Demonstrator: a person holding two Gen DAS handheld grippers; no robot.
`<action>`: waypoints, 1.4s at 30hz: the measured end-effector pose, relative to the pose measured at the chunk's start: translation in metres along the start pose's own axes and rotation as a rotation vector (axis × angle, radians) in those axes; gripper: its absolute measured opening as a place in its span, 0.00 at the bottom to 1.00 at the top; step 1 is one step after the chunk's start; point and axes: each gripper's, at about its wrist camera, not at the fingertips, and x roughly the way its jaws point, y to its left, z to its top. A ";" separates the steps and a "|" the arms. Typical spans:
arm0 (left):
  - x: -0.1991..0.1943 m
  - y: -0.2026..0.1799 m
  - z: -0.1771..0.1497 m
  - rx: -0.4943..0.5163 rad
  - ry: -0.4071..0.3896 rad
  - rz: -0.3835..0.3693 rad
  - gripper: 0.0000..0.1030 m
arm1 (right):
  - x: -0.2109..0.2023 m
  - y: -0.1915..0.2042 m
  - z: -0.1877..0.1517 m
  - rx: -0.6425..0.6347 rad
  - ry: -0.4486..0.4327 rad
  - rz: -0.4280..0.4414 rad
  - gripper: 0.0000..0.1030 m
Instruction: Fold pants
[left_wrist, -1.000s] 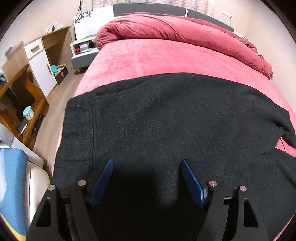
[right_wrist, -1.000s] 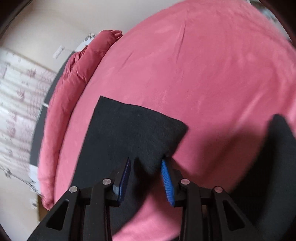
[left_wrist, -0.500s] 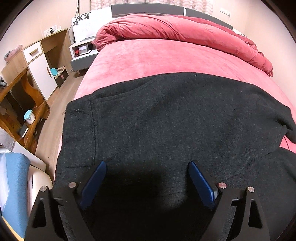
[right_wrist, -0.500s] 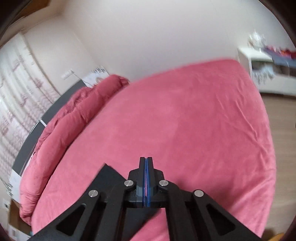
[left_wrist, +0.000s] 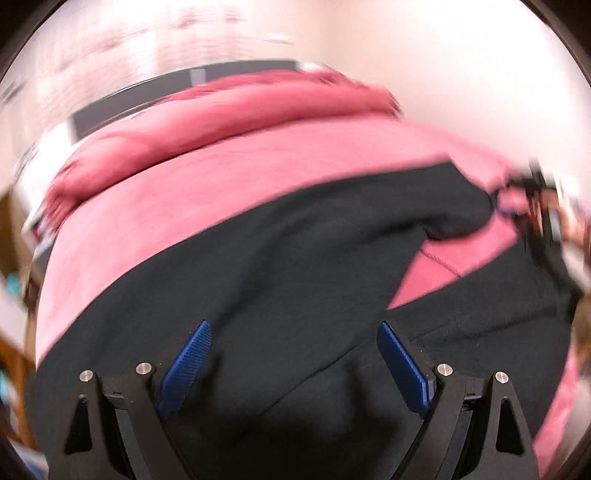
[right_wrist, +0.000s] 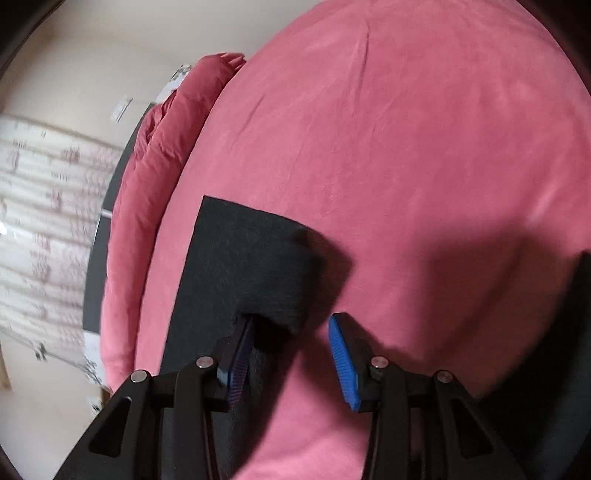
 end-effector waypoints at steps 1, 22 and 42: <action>0.014 -0.011 0.004 0.064 0.027 0.024 0.89 | 0.003 0.006 0.000 -0.012 -0.008 -0.007 0.20; 0.019 0.022 0.005 -0.160 0.127 -0.342 0.72 | -0.037 -0.029 0.013 -0.043 -0.095 -0.198 0.20; -0.007 0.213 -0.032 -0.555 0.179 0.250 0.89 | 0.011 0.166 -0.055 -0.588 0.011 -0.384 0.38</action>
